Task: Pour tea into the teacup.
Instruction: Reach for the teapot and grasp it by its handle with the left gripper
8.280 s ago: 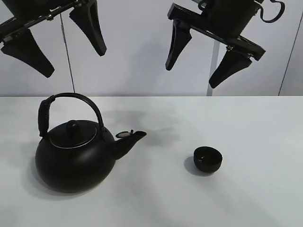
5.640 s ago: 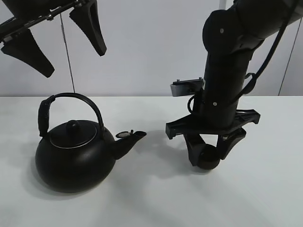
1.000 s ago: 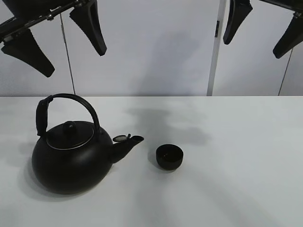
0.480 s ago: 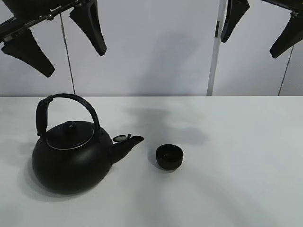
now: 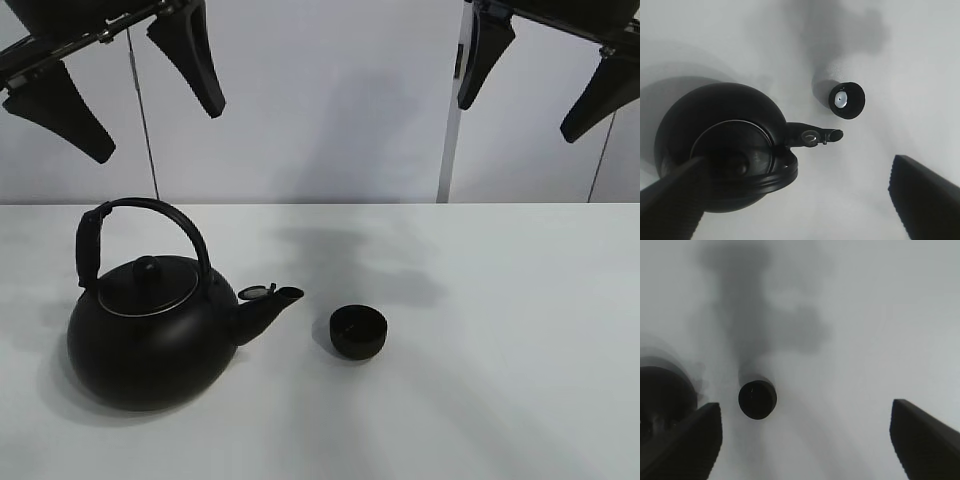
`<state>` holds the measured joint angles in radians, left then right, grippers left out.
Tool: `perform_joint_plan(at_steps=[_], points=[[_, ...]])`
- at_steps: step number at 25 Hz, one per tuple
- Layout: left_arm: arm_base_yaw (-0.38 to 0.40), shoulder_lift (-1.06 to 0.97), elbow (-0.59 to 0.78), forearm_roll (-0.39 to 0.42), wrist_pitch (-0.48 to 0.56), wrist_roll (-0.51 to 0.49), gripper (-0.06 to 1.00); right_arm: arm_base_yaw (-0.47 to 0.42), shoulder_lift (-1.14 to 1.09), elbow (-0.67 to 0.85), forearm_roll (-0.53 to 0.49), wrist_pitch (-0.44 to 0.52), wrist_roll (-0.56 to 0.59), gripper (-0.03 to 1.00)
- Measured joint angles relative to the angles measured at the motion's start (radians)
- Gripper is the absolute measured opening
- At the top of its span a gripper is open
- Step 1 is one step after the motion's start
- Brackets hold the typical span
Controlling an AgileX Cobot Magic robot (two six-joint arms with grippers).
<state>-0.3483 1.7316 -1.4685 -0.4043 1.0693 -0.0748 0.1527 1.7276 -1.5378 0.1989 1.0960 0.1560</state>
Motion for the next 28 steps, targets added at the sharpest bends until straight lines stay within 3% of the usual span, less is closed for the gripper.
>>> perform_joint_plan(at_steps=[28], points=[[0.0,0.0,0.0,0.0,0.0,0.0,0.7,0.0,0.022,0.0,0.015,-0.025,0.0,0.63]])
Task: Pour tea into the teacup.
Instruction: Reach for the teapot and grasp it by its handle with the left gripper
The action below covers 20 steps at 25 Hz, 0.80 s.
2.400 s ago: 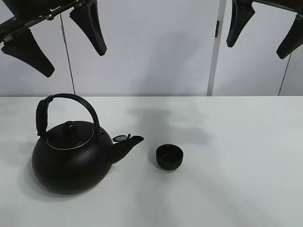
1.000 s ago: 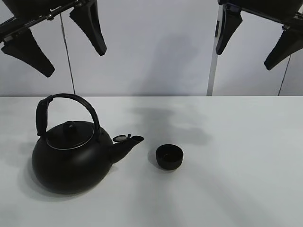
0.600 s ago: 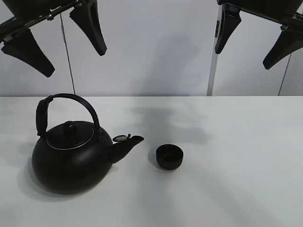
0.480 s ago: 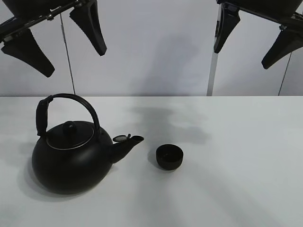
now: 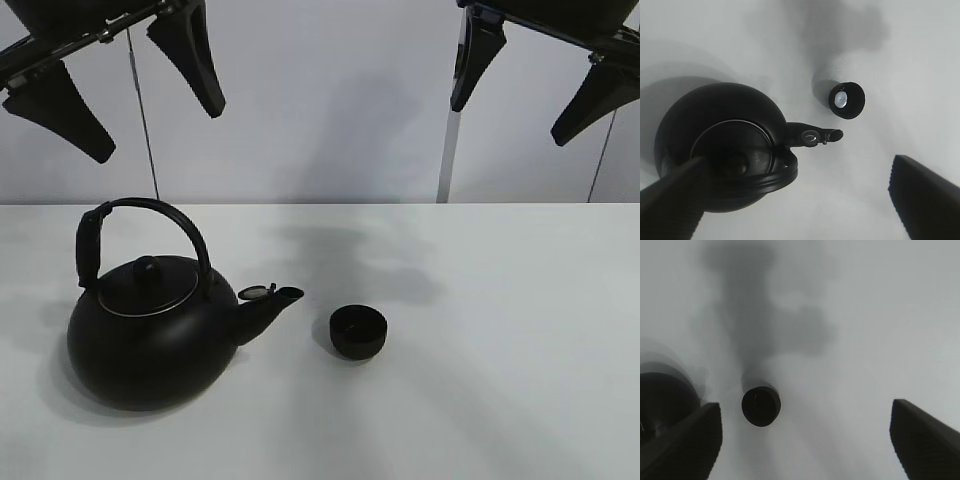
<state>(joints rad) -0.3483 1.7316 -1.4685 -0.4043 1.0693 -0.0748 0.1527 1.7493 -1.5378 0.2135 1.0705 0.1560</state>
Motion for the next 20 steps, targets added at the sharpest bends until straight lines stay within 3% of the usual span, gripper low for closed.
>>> perform_joint_plan(at_steps=[20], points=[[0.0,0.0,0.0,0.0,0.0,0.0,0.7,0.0,0.0,0.0,0.003,-0.008,0.0,0.63]])
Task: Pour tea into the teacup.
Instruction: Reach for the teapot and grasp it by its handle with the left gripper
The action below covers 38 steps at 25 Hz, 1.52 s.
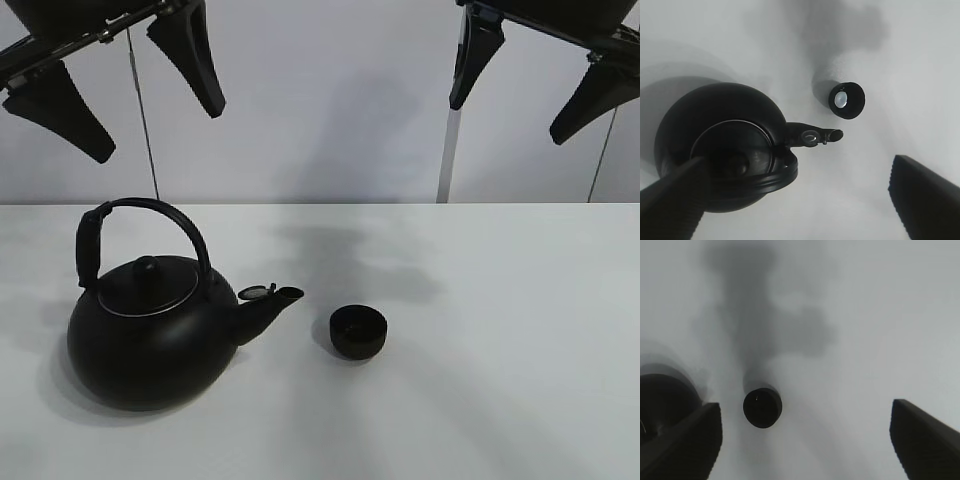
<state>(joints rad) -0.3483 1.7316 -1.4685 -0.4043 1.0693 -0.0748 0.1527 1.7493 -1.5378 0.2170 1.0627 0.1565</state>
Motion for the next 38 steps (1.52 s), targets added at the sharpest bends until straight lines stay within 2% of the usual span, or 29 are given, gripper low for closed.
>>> perform_joint_plan(at_steps=[31,38], points=[[0.0,0.0,0.0,0.0,0.0,0.001,0.7,0.0,0.0,0.0,0.0,-0.013,0.0,0.63],[0.0,0.0,0.0,0.0,0.0,0.001,0.7,0.0,0.0,0.0,0.0,-0.049,0.0,0.63]])
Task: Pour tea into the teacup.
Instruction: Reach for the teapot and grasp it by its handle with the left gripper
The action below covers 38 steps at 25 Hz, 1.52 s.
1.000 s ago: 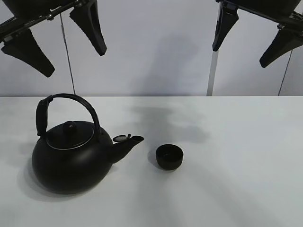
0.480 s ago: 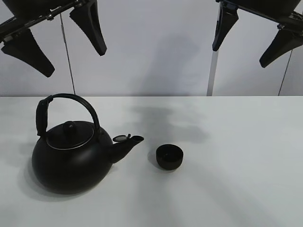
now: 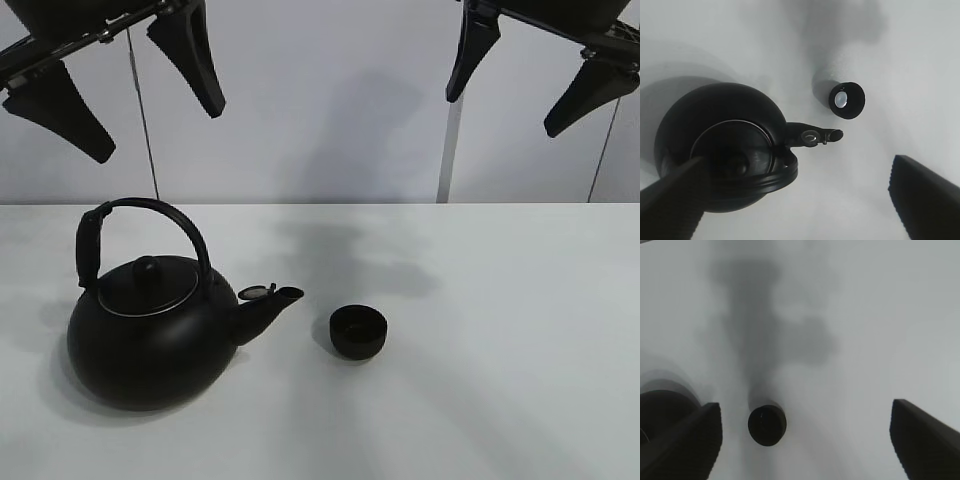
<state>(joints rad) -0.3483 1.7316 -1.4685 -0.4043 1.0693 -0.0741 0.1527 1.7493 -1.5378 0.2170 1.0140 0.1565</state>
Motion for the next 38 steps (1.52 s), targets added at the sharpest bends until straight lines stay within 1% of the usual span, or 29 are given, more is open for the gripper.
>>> perform_joint_plan(at_steps=[7,38], points=[[0.0,0.0,0.0,0.0,0.0,0.0,0.7,0.0,0.0,0.0,0.0,-0.037,0.0,0.63],[0.0,0.0,0.0,0.0,0.0,0.0,0.7,0.0,0.0,0.0,0.001,-0.041,0.0,0.63]])
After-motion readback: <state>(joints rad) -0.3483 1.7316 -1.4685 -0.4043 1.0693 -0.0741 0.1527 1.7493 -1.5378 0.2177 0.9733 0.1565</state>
